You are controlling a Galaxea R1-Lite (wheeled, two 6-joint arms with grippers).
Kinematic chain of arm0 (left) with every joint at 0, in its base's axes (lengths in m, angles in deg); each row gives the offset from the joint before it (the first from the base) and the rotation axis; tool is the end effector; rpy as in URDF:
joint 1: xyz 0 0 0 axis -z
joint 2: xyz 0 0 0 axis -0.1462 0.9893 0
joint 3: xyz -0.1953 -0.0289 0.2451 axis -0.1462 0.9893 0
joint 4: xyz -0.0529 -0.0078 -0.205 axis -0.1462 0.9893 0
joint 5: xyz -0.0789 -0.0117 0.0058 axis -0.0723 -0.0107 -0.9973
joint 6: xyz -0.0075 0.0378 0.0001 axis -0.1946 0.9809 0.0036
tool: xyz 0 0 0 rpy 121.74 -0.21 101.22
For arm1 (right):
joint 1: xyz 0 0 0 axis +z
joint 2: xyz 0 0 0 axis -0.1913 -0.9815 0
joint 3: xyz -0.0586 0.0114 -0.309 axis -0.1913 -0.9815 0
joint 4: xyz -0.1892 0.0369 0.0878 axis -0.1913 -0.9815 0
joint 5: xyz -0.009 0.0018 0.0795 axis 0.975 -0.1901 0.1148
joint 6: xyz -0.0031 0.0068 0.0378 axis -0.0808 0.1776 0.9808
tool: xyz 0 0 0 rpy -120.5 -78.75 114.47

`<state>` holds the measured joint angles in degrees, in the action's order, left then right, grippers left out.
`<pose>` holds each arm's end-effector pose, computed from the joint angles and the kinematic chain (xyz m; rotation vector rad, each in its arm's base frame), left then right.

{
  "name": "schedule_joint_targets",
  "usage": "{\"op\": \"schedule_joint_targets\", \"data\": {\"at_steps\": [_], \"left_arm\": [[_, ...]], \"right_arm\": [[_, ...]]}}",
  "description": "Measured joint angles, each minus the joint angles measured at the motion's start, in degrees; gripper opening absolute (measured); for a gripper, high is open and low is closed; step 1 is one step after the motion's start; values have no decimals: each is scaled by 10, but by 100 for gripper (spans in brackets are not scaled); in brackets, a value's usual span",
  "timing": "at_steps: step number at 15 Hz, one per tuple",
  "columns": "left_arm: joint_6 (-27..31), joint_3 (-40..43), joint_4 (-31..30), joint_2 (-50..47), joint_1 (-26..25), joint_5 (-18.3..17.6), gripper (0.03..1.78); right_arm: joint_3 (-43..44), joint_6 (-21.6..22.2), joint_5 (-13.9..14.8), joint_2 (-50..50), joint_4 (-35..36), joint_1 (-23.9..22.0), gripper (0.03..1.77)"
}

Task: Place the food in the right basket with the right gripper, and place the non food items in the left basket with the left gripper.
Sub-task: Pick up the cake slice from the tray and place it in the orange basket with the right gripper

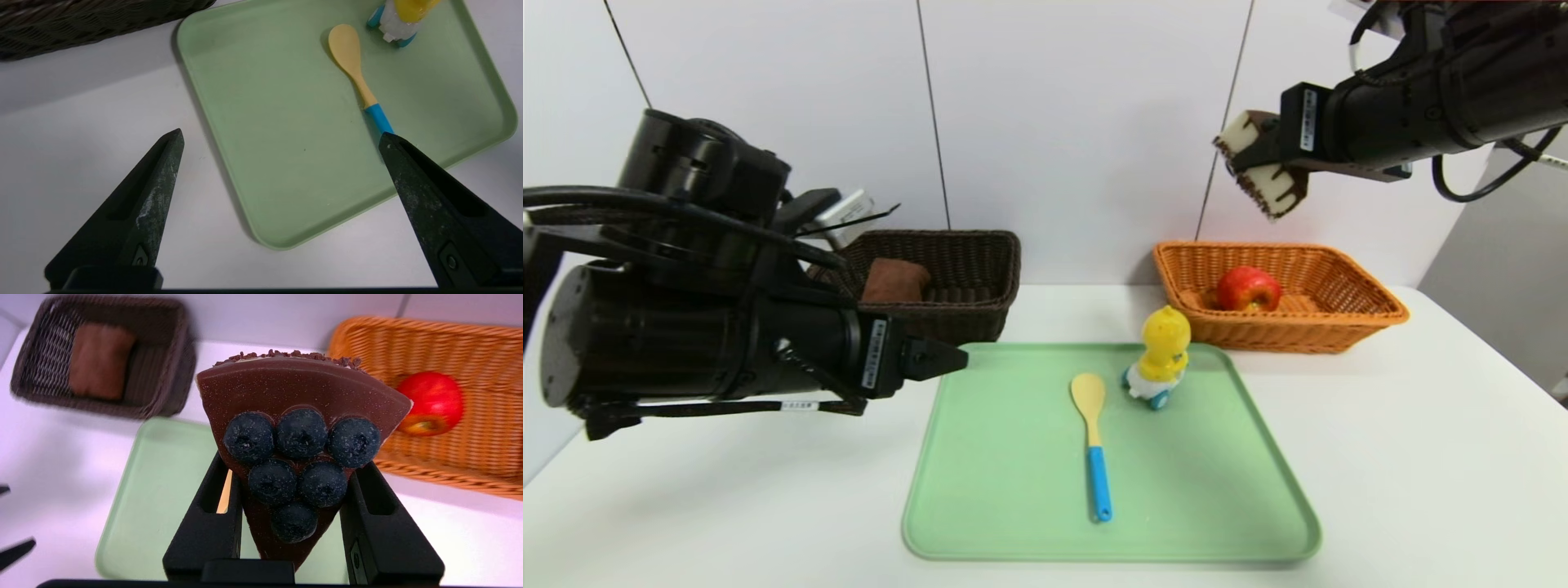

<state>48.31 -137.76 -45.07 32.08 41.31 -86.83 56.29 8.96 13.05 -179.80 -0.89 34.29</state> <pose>0.2298 -0.1485 0.2512 -0.0645 0.6296 -0.4773 0.3162 0.1331 0.3662 0.1312 0.5121 0.2687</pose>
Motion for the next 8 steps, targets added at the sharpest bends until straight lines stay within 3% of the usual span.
{"op": "schedule_joint_targets", "data": {"at_steps": [3,8], "left_arm": [[-2,-39,-23,55,36,0,169],[-5,-101,-45,153,80,3,169]], "right_arm": [[-1,1,-35,-8,21,-97,66],[-2,1,-40,-73,59,-218,66]]}}
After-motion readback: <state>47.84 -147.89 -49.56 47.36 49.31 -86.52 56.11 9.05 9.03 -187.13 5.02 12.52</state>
